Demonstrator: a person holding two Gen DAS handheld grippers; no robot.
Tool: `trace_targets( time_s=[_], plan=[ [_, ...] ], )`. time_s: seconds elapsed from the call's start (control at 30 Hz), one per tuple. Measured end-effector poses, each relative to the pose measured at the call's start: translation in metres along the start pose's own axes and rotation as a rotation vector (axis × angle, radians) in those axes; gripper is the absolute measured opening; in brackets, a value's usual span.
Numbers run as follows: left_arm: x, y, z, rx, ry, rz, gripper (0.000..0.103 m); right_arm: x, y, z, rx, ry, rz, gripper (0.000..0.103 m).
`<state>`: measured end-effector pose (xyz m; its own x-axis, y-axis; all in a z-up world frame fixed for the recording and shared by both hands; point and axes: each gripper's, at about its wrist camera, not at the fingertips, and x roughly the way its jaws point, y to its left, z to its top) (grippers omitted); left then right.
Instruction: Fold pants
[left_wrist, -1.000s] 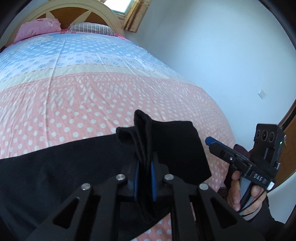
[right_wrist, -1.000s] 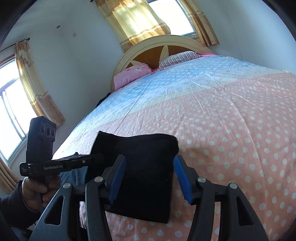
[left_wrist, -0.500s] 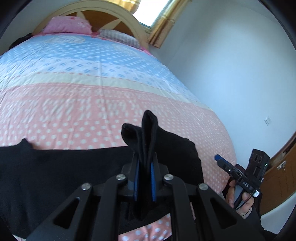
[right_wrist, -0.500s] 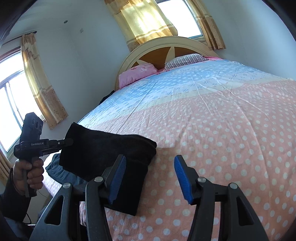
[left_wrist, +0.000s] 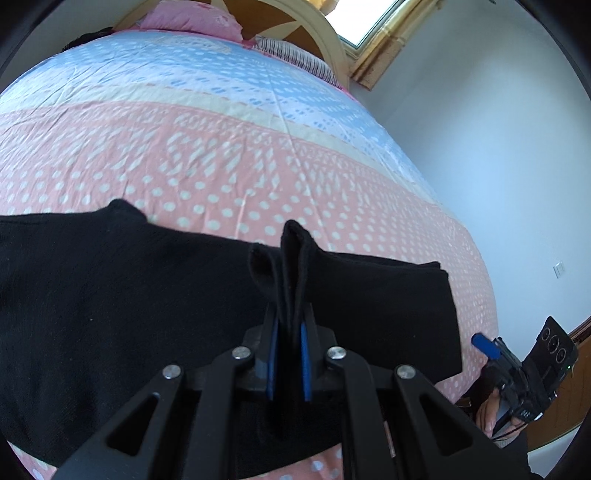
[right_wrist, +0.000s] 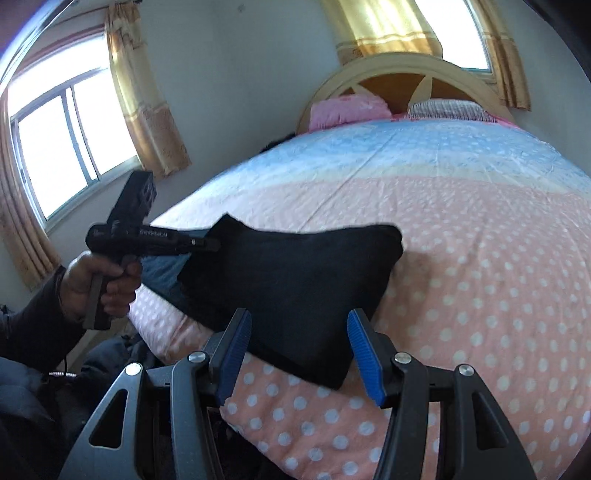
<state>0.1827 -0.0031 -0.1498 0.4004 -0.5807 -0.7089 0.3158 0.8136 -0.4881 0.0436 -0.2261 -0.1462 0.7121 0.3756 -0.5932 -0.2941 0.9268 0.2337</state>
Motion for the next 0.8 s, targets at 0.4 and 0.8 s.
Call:
trace_targets(
  time_s=[0.4,0.8],
  plan=[
    [-0.029,-0.015,-0.008,0.140,-0.143,0.190,0.051,-0.010,-0.067,0.051,0.172,-0.105,-0.132,0.026],
    [0.012,-0.041,-0.026,0.276,-0.083,0.213,0.070,0.046,-0.086,0.066,0.176,0.014,0.019,0.010]
  ],
)
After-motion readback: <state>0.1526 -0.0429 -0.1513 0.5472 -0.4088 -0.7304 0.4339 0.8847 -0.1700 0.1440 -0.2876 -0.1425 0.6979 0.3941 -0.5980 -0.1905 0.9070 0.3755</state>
